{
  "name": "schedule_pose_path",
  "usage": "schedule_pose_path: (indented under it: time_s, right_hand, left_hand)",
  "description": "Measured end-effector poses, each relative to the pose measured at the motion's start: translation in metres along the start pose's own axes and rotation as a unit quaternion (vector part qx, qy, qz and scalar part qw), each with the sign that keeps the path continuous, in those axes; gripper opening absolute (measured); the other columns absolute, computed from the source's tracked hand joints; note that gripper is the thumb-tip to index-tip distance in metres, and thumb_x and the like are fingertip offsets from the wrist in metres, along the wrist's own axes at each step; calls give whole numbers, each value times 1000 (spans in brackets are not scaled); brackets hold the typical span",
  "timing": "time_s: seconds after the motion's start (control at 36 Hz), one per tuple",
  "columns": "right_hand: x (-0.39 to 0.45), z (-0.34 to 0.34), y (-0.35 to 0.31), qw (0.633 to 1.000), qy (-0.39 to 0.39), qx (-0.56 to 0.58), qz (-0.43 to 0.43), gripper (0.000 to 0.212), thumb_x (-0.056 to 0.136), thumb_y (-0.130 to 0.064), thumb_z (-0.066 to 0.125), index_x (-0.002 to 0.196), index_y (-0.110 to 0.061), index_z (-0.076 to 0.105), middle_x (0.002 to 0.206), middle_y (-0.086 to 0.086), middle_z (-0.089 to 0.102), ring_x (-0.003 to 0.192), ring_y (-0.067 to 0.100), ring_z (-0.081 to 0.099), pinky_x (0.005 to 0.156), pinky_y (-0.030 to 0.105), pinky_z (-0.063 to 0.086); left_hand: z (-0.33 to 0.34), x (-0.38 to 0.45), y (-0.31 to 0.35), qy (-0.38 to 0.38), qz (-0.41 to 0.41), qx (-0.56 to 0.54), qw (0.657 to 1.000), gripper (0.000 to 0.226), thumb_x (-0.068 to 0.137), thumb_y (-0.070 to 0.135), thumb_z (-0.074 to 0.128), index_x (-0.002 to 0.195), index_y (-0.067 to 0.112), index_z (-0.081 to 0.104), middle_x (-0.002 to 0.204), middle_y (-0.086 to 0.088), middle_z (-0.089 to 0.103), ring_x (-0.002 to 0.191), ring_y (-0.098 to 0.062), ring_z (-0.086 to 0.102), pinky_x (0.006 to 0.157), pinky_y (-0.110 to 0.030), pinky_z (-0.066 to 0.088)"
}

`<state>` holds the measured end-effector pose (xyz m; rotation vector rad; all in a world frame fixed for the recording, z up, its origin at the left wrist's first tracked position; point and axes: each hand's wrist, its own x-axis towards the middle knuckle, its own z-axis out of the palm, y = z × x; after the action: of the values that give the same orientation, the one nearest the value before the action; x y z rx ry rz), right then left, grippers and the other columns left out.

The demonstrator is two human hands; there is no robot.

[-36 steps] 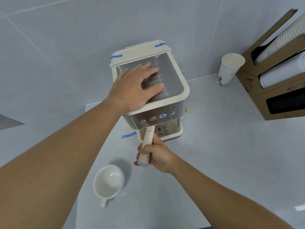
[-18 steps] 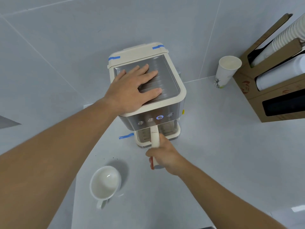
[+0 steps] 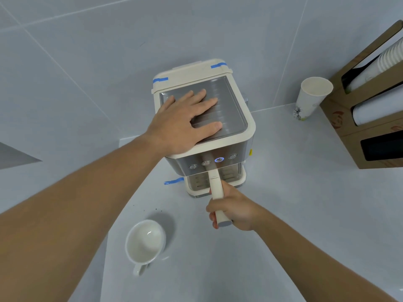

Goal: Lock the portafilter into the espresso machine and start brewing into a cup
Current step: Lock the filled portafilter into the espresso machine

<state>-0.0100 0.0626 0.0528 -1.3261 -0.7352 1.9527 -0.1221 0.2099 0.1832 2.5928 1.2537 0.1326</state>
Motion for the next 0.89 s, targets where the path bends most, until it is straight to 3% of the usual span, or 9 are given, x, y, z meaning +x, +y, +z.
schedule_pose_path:
  time_s: [0.31,0.42,0.53,0.67,0.78,0.89]
  right_hand:
    - [-2,1,-1,1000,-6,17,-3,40,85,9,59,98,-27,51,81,14,50,59,27,56,53,36,53]
    - [-6,4,0,1000,19,22,-2,32,85,8,59,101,-18,52,78,13,50,58,25,56,53,35,53]
    - [-13,7,-2,998,47,32,7,27,83,8,61,103,-9,56,79,16,56,61,26,58,61,38,56]
    - [-21,5,-4,997,79,23,6,20,85,1,64,102,-9,62,87,13,66,68,27,66,73,41,57]
    - [-26,3,-4,995,102,4,4,21,88,-1,59,103,-14,66,101,15,68,84,27,67,86,43,56]
    - [-34,3,-4,992,122,-10,6,26,89,0,56,111,-11,68,104,13,64,91,26,63,80,37,57]
  left_hand:
    - [0,0,-1,8,0,-5,1000,65,86,69,41,147,47,29,162,16,18,150,-8,10,122,-40,3]
    - [2,1,1,13,-1,-12,1000,65,86,68,43,147,47,31,162,15,19,150,-8,11,122,-40,3]
    - [3,-1,-1,20,0,-14,1000,66,86,68,43,147,46,32,162,13,20,149,-8,11,122,-41,4]
    - [3,0,-1,31,4,-24,999,67,85,68,43,146,43,35,161,11,24,149,-7,14,122,-42,5]
    - [4,-1,0,30,9,-21,999,62,89,63,40,147,41,35,161,9,24,149,-8,14,122,-42,5]
    - [0,-4,2,31,8,-6,999,59,93,57,40,148,36,36,161,5,26,149,-15,19,121,-42,12]
